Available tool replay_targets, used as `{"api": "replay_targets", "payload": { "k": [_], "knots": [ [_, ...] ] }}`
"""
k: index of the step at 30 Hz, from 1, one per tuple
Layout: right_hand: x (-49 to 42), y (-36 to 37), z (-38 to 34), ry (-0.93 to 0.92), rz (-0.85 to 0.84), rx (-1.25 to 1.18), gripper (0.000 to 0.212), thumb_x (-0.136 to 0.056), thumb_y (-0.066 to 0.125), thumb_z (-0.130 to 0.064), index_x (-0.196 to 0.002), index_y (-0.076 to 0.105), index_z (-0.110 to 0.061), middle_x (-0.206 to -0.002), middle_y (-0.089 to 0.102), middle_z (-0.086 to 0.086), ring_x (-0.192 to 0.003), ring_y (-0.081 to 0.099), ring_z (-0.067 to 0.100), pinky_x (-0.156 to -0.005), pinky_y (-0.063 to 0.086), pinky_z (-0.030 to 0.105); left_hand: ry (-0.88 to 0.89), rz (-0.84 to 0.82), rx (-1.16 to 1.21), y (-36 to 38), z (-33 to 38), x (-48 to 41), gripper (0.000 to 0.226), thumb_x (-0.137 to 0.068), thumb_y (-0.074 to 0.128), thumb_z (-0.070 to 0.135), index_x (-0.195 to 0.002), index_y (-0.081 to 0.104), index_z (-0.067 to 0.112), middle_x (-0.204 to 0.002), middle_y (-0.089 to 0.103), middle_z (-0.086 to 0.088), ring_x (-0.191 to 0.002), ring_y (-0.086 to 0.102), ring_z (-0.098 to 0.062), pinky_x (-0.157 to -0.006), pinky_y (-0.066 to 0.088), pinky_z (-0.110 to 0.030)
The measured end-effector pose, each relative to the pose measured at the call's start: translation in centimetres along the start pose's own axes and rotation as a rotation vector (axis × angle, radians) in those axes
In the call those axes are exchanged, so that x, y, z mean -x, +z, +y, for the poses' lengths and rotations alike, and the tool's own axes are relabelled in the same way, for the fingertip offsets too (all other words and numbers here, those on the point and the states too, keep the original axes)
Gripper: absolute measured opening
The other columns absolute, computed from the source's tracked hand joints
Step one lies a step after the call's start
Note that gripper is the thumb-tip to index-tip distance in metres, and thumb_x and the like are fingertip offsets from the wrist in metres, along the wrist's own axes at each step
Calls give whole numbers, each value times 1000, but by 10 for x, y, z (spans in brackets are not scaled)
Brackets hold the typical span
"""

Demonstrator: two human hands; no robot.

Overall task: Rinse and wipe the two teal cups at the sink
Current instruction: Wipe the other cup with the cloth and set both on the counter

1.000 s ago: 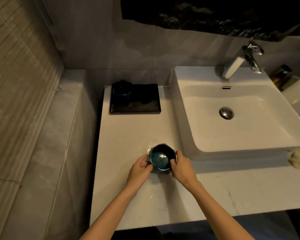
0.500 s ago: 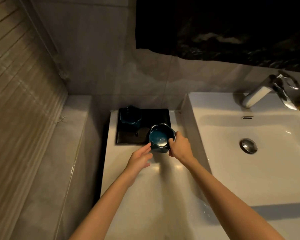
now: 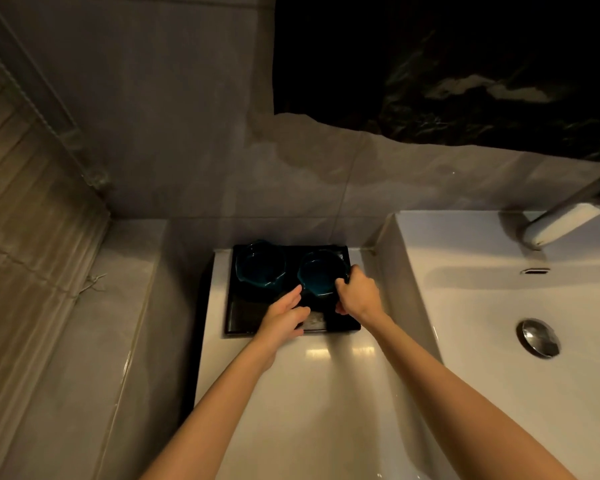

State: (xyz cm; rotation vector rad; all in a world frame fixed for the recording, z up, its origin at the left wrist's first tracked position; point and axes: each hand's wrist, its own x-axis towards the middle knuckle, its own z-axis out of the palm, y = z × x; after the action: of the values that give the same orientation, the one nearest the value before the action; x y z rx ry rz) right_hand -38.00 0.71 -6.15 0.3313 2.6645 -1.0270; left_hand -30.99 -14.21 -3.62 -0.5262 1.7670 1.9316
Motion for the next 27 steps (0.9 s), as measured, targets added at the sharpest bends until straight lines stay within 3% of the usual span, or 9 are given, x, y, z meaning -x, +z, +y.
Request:
{"api": "replay_targets", "payload": {
  "k": [3,8,13,17,19,22,27],
  "knots": [
    [-9,1,-1,7,-15,-3,22,-93,43,-21,-107,48,-5,-93,66,20,-71,68,37,-68,58,48,-14,-8,10,-2,3,-7,60,-94,52,8,-147,30,25,-153,31,0,-131,43,-17,-102,42,-35],
    [-20,1,-1,20,-34,-2,27,-92,44,-22,-111,45,-4,-95,67,23,-78,67,40,-71,57,50,-7,-9,-12,-2,4,-15,63,-93,54,9,-147,28,30,-153,29,3,-133,40,-17,-100,42,-33],
    [-15,-4,-8,81,-162,-206,25,-98,45,-24,-112,38,-4,-87,68,22,-57,67,27,-51,58,35,5,25,-4,1,7,-20,67,-93,54,8,-147,25,34,-154,26,4,-129,43,-16,-97,45,-33],
    [-15,-25,-6,126,-155,-328,30,-101,40,-30,-105,49,-2,-71,69,15,-49,65,22,-47,56,28,11,30,-4,2,7,-19,68,-93,54,7,-147,24,35,-153,28,5,-113,49,-9,-97,45,-32],
    [-21,-35,-2,95,-86,-295,29,-99,43,-27,-110,55,-4,-71,68,13,-47,63,19,-45,54,25,2,31,-14,4,1,-16,67,-93,54,8,-147,24,35,-144,38,8,-97,51,-1,-95,46,-28],
    [-30,-38,-2,27,-107,-231,33,-97,48,-28,-126,55,-13,-68,65,8,-48,61,16,-43,51,20,-16,33,-19,10,-6,-12,68,-93,54,7,-148,25,33,-105,53,19,-85,50,2,-92,45,-26],
    [-34,-29,-5,-24,-136,-206,34,-96,51,-19,-129,54,-8,-66,61,6,-50,59,13,-42,49,16,-25,8,4,19,-4,-16,74,-92,57,9,-149,17,33,-142,42,4,-115,49,-8,-104,41,-33]
  ]
}}
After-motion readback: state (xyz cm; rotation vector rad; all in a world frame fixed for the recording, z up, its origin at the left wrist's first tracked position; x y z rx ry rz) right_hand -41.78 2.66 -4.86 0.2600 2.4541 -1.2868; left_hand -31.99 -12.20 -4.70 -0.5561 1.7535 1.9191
